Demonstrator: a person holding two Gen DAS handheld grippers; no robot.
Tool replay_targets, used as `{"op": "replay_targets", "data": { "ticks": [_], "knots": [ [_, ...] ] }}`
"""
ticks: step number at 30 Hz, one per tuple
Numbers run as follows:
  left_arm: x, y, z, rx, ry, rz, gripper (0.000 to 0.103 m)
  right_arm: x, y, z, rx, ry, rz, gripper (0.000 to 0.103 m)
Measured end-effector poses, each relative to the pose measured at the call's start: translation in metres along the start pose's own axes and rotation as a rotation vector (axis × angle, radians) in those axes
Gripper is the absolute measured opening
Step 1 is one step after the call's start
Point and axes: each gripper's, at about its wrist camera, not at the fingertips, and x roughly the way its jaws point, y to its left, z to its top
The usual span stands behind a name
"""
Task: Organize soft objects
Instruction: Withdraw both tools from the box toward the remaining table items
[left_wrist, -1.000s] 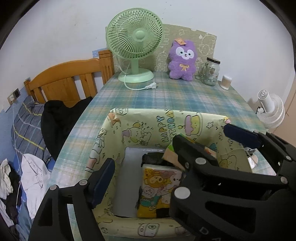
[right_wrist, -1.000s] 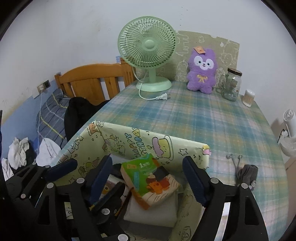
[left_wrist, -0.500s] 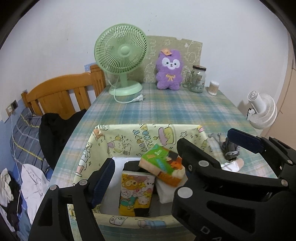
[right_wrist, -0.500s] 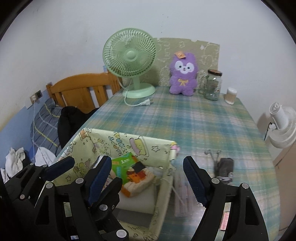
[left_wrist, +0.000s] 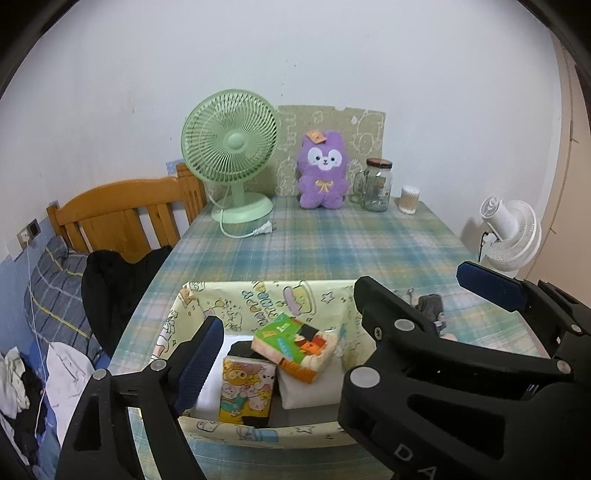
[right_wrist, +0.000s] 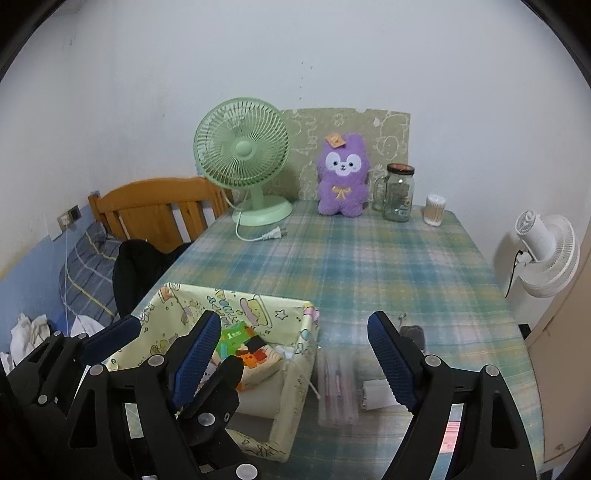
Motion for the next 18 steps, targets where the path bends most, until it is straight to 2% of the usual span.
{"op": "replay_targets", "data": {
  "ticks": [10,18],
  "knots": [
    [-0.021,-0.027,0.005,0.012,-0.058,-0.013,0.090,-0.032,-0.021,0.001,0.017,-0.059,-0.026,0.086],
    [-0.036,-0.048,0.003,0.019,-0.110,-0.022,0.095,-0.056,-0.038,0.000,0.016,-0.121,-0.071,0.093]
  ]
}}
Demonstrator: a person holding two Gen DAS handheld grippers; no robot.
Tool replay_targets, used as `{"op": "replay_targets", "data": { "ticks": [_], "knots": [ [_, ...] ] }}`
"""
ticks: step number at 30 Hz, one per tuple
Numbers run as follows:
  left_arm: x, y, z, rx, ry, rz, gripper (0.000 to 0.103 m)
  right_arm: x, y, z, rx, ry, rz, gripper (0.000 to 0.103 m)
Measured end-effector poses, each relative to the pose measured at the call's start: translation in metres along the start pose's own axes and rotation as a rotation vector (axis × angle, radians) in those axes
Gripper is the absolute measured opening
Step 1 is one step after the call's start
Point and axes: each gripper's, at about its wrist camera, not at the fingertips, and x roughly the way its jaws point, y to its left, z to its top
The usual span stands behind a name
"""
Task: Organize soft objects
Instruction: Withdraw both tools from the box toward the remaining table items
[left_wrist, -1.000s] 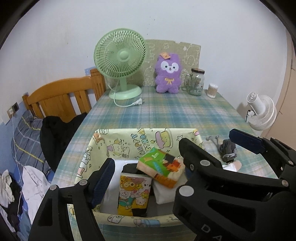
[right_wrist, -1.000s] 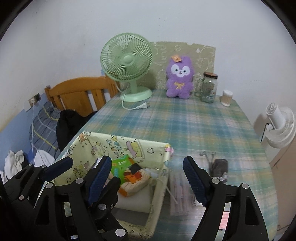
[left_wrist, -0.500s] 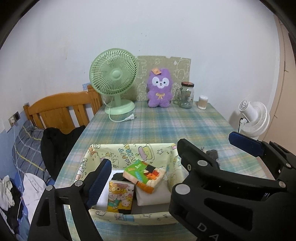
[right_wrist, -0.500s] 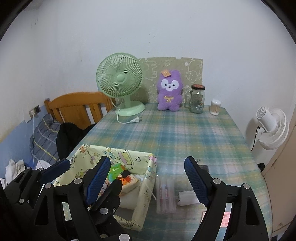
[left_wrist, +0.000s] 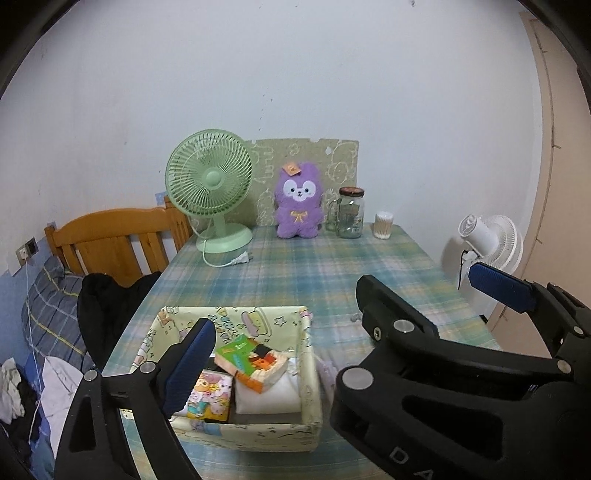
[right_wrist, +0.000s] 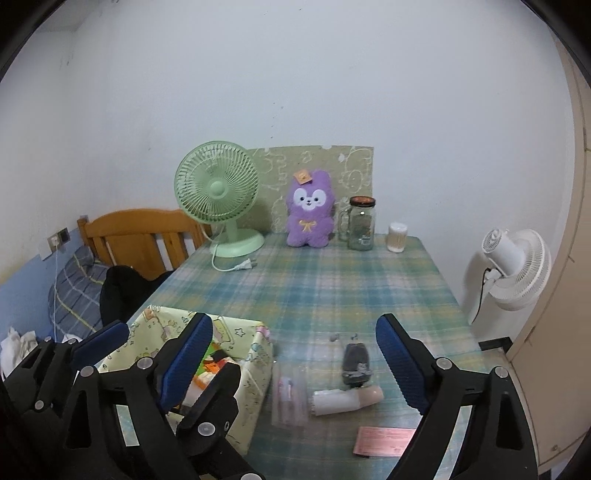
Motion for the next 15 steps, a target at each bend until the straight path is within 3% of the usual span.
{"op": "replay_targets", "data": {
  "ticks": [5,15],
  "knots": [
    [-0.003,-0.019,-0.002,0.017,-0.019,-0.009,0.100,-0.009,-0.016,-0.005,0.028,-0.015,-0.022,0.097],
    [0.005,-0.046,-0.016,0.013,-0.028,-0.034,0.101,-0.017,-0.047,-0.022,0.061,-0.043,-0.098,0.103]
  ]
}}
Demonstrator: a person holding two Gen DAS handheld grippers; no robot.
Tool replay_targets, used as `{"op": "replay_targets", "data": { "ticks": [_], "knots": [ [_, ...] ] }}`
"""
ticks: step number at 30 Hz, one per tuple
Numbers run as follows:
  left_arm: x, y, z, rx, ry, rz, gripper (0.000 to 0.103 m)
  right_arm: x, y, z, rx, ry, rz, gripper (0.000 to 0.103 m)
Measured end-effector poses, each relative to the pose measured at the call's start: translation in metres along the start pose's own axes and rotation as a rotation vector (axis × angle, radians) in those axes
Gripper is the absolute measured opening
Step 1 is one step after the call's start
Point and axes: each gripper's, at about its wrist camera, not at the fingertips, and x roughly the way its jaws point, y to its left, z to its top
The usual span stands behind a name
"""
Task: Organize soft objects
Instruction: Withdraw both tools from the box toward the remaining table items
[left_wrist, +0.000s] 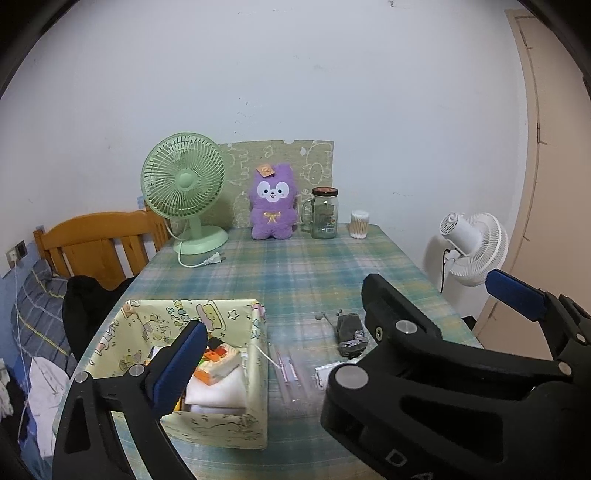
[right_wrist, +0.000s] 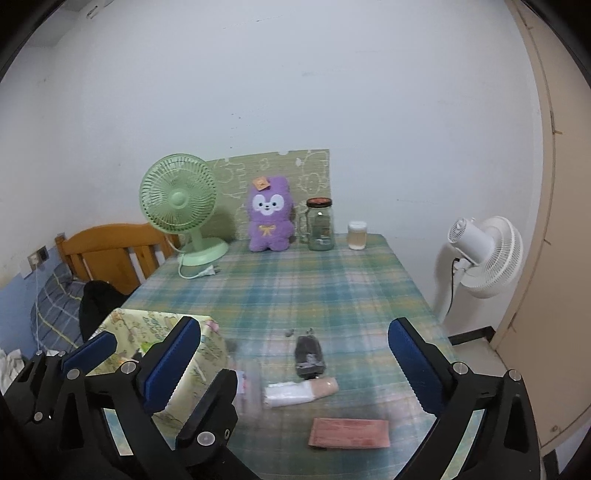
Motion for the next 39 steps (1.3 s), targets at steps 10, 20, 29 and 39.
{"op": "replay_targets", "data": {
  "ticks": [10,20,29,39],
  "knots": [
    [0.011,-0.022,-0.021,0.002,-0.008,-0.031,0.101,0.005,-0.024,-0.023,-0.016,0.003,-0.039,0.103],
    [0.028,-0.037,-0.046,0.027,0.029,-0.048,0.100,0.022,-0.039,-0.050,-0.039,0.040,-0.040,0.103],
    [0.047,-0.048,-0.068,0.019,0.084,-0.046,0.100,0.039,-0.054,-0.074,-0.020,0.108,-0.051,0.103],
    [0.077,-0.059,-0.098,0.043,0.198,-0.063,0.097,0.068,-0.070,-0.109,0.002,0.220,-0.063,0.103]
  ]
}}
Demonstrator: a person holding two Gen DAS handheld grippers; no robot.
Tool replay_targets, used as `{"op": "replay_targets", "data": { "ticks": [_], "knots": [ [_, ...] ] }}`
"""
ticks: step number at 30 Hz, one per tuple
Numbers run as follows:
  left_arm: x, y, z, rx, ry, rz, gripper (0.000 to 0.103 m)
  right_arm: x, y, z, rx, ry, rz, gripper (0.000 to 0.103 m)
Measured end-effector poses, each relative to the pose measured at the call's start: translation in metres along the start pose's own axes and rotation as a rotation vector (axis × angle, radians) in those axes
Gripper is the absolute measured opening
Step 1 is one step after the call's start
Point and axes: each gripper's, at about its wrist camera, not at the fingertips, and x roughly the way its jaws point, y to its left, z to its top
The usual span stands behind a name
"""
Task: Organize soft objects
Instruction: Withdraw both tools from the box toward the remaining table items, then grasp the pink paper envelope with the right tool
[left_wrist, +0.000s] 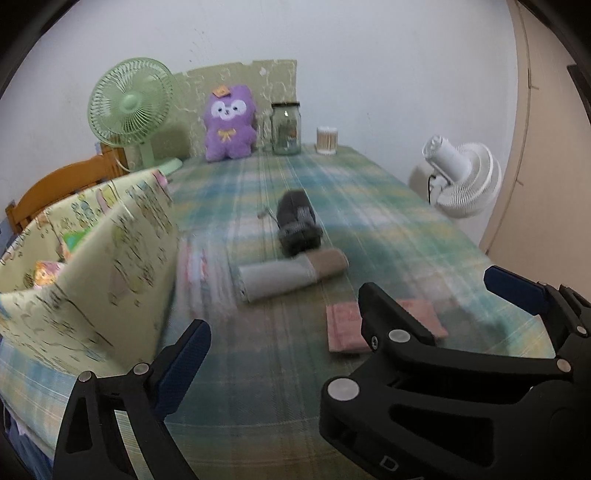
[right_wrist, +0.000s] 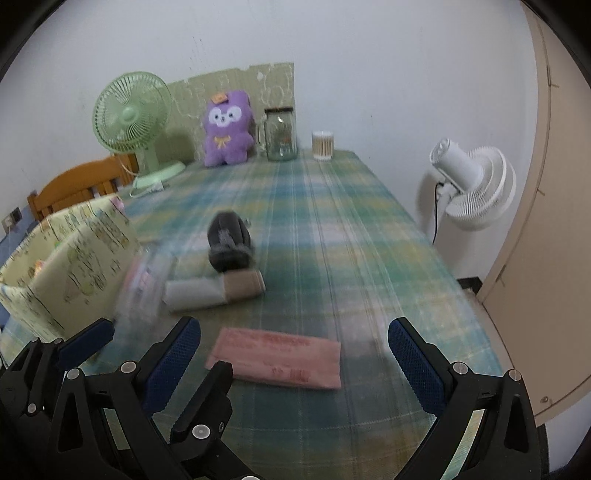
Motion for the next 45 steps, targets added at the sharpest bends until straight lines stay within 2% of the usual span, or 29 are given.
{"op": "replay_targets", "data": {
  "ticks": [6,12,22,30,34,35,36,37,38,39,45],
  "knots": [
    [0.017,-0.001,-0.012,0.006,0.073,0.037,0.097,0.014,-0.005,-0.015,-0.006,0.042,-0.001,0.103],
    [0.025,0.000,-0.008,0.013,0.064,0.073,0.098,0.022,-0.008,-0.014,0.005,0.048,0.018,0.103],
    [0.041,-0.002,0.011,0.051,0.107,0.106,0.097,0.036,-0.015,0.002,0.050,0.078,0.023,0.103],
    [0.034,0.001,0.003,0.063,0.130,0.068,0.096,0.046,-0.007,0.004,0.014,0.117,0.052,0.100],
    [0.028,0.002,-0.002,0.069,0.126,0.077,0.096,0.055,-0.001,0.001,-0.003,0.164,0.059,0.090],
    [0.028,0.002,-0.003,0.068,0.126,0.076,0.097,0.054,0.001,0.000,-0.017,0.159,0.054,0.083],
    [0.027,0.003,-0.004,0.067,0.125,0.076,0.097,0.054,0.003,0.000,-0.030,0.161,0.053,0.081],
    [0.027,0.003,-0.005,0.068,0.124,0.077,0.097,0.053,0.004,-0.001,-0.037,0.161,0.049,0.071],
    [0.026,0.002,-0.005,0.070,0.122,0.079,0.097,0.052,0.005,-0.001,-0.052,0.155,0.042,0.053],
    [0.026,0.002,-0.005,0.074,0.120,0.081,0.097,0.051,0.006,-0.001,-0.069,0.150,0.038,0.046],
    [0.024,0.001,-0.003,0.074,0.111,0.082,0.094,0.044,0.005,-0.003,-0.064,0.133,0.040,0.042]
  ]
}}
